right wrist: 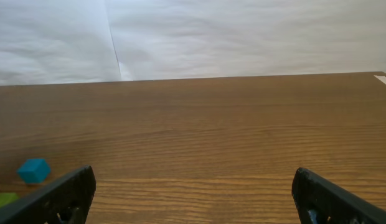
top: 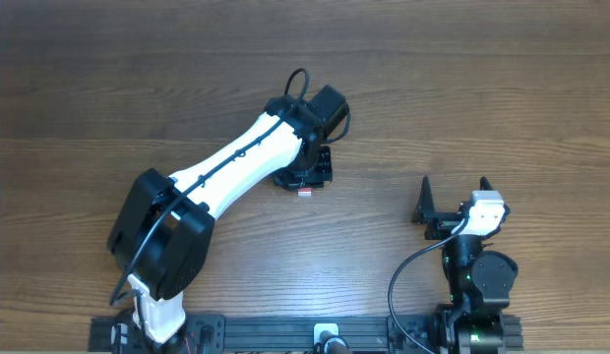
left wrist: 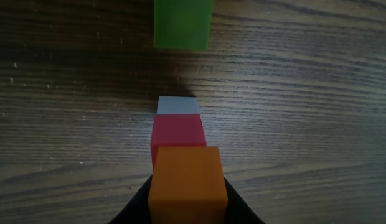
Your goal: Stack Cubes
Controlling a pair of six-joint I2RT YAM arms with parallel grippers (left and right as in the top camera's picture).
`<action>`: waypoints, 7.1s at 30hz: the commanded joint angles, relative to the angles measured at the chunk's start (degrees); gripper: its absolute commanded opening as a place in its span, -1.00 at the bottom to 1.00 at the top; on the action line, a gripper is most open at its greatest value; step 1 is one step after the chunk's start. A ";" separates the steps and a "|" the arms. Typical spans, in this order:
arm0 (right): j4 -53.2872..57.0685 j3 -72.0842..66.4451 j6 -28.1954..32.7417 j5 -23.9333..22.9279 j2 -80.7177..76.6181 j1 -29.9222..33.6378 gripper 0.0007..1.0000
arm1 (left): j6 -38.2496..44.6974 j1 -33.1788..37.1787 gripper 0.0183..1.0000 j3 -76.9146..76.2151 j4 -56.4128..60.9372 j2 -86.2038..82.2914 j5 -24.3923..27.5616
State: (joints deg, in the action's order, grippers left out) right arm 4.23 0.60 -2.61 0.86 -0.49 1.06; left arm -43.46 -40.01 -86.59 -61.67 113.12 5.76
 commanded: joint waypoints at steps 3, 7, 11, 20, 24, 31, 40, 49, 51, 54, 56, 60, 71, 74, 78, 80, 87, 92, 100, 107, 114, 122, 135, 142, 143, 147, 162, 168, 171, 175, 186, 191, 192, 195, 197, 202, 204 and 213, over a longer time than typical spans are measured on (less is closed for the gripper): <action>0.11 -0.28 0.09 -0.50 0.22 -0.31 0.99 | 0.87 0.00 -0.68 -1.09 0.11 1.07 0.11; 0.11 -0.28 0.09 -0.50 0.22 -0.31 0.99 | 0.87 0.00 -0.68 -1.09 0.09 1.25 -0.04; 0.11 -0.28 0.09 -0.50 0.20 -0.31 0.99 | 0.87 0.00 -0.68 -1.07 0.07 1.88 -0.02; 0.11 -0.28 0.07 -0.50 0.20 -0.31 0.98 | 0.85 0.00 -0.67 -1.07 0.11 2.19 -0.48; 0.11 -0.28 0.09 -0.50 0.20 -0.31 0.99 | 0.85 0.00 -0.67 -1.09 0.09 2.19 -0.48; 0.11 -0.28 0.09 -0.50 0.20 -0.31 0.99 | 0.85 0.00 -0.67 -1.09 0.07 2.19 -0.46; 0.11 -0.28 0.09 -0.50 0.22 -0.31 0.99 | 0.85 0.00 -0.67 -1.09 -0.35 2.16 -0.70; 0.11 -0.28 0.09 -0.50 0.20 -0.31 0.98 | 0.83 0.00 -0.67 -1.09 -0.35 2.16 -0.70; 0.11 -0.28 0.09 -0.50 0.20 -0.31 0.98 | 0.83 0.00 -0.67 -1.09 -0.35 2.16 -0.70; 0.11 -0.28 0.09 -0.50 0.22 -0.31 0.99 | 0.83 0.00 -0.66 -1.09 -0.35 2.16 -0.70; 0.11 -0.28 0.07 -0.50 0.20 -0.31 0.98 | 0.81 0.00 -0.66 -1.11 -0.33 2.16 -0.70; 0.11 -0.28 0.07 -0.50 0.22 -0.31 0.98 | 0.61 0.00 -0.66 -1.60 -0.33 2.16 -0.70; 0.11 -0.28 0.09 -0.50 0.20 -0.31 0.98 | 0.63 0.00 -0.65 -1.97 -1.14 2.16 -0.72; 0.11 -0.28 0.09 -0.50 0.20 -0.31 0.99 | 0.63 0.00 -0.66 -1.95 -1.20 2.16 -0.72; 0.11 -0.28 0.09 -0.50 0.20 -0.31 0.98 | 0.63 0.00 -0.66 -1.95 -1.40 2.16 -0.92; 0.11 -0.28 0.09 -0.50 0.22 -0.31 0.99 | 0.63 0.00 -0.66 -1.95 -1.86 2.16 -1.27; 0.11 -0.28 0.09 -0.50 0.20 -0.31 0.98 | 0.63 0.00 -0.66 -1.95 -1.90 2.16 -1.60; 0.11 -0.28 0.09 -0.50 0.20 -0.31 0.99 | 0.63 0.00 -0.66 -1.95 -1.18 2.16 -1.60; 0.11 -0.28 0.09 -0.50 0.20 -0.31 0.99 | 0.63 0.00 -0.65 -1.95 -1.09 2.19 -1.60; 0.11 -0.28 0.09 -0.50 0.20 -0.31 0.98 | 0.66 0.00 -0.65 -1.95 -1.14 2.19 -1.77; 0.11 -0.28 0.09 -0.50 0.22 -0.31 0.99 | 0.66 0.00 -0.63 -1.95 -1.14 2.34 -1.99; 0.11 -0.28 0.09 -0.50 0.22 -0.31 0.98 | 0.63 0.00 -0.62 -1.95 -1.14 2.93 -1.97; 0.11 -0.28 0.07 -0.50 0.20 -0.31 0.98 | 0.63 0.00 -0.39 -1.95 -1.14 2.93 -1.97; 0.11 -0.28 0.09 -0.50 0.20 -0.31 0.98 | 0.63 0.00 -0.22 -1.95 -1.14 2.93 -1.95; 0.11 -0.28 0.09 -0.50 0.20 -0.31 0.99 | 0.63 0.00 -0.20 -1.95 -1.14 2.93 -1.95; 0.11 -0.28 0.09 -0.50 0.20 -0.31 0.98 | 0.63 0.00 -0.02 -1.95 -1.09 2.93 -1.95; 0.11 -0.28 0.09 -0.50 0.20 -0.31 0.99 | 0.55 0.11 0.69 -1.95 2.21 0.57 -1.99; 0.11 -0.28 0.09 -0.50 0.20 -0.31 0.99 | -0.90 1.62 0.80 -1.95 4.13 -6.21 -4.37; 0.11 -0.28 0.09 -0.50 0.22 -0.31 0.98 | -0.85 2.23 0.83 -1.95 6.01 -11.65 -7.89; 0.11 -0.28 0.09 -0.50 0.20 -0.31 0.98 | -0.15 3.04 0.83 -1.92 8.07 -19.67 -13.42; 0.11 -0.28 0.09 -0.50 0.20 -0.31 0.99 | 5.81 9.57 0.91 3.48 13.18 -43.52 -20.20; 0.11 -0.28 0.09 -0.50 0.20 -0.31 0.98 | 11.08 18.14 0.89 12.59 19.67 -56.61 -14.60; 0.11 -0.28 0.09 -0.50 0.20 -0.31 0.99 | 12.07 20.28 0.90 14.71 20.76 -59.28 -12.96; 0.11 -0.28 0.09 -0.50 0.20 -0.31 0.98 | 13.75 26.77 0.90 22.18 22.60 -68.15 -9.94; 0.11 -0.28 0.09 -0.50 0.20 -0.31 0.98 | 14.78 30.38 0.90 27.12 22.73 -73.81 -9.38; 0.11 -0.28 0.09 -0.50 0.20 -0.31 0.98 | 16.92 36.87 0.91 38.32 23.87 -85.42 -8.33; 0.11 -0.28 0.09 -0.50 0.20 -0.31 0.99 | 17.66 38.47 0.91 42.23 24.94 -89.31 -8.09; 0.11 -0.28 0.09 -0.50 0.20 -0.31 0.99 | 17.81 42.18 0.93 60.08 31.54 -101.55 -3.30</action>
State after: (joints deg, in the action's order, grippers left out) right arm 4.23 0.60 -2.59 0.86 -0.54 1.06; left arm -26.94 1.30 -30.87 -31.75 13.78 -0.89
